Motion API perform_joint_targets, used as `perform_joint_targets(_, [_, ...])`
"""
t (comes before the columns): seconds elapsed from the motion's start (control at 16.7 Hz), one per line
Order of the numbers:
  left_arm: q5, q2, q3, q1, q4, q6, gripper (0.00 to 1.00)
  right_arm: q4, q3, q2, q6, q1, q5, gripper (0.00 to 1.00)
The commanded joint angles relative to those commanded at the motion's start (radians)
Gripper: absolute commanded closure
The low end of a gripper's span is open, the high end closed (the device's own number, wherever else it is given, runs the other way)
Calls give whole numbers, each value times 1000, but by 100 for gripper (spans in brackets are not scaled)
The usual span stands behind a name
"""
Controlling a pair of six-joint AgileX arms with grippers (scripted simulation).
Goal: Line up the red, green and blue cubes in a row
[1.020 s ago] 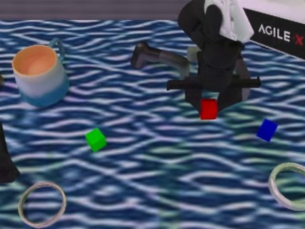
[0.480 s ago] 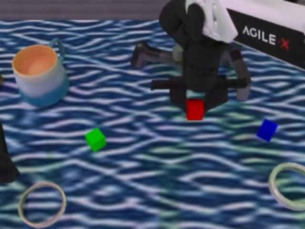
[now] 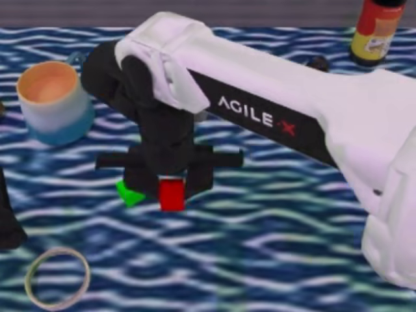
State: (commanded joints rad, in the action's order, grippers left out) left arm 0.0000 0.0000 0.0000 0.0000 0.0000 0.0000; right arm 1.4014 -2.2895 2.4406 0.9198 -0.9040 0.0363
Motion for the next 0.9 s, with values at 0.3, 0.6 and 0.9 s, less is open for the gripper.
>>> perform_joint_targets(0.3, [0, 0, 0, 0, 0, 0, 0, 10, -23, 4, 26, -22, -1, 100])
perform_joint_targets(0.6, [0, 0, 0, 0, 0, 0, 0, -108, 91, 10, 23, -24, 1, 100])
perform_joint_targets(0.9, [0, 0, 0, 0, 0, 0, 0, -251, 224, 24, 26, -26, 1, 100])
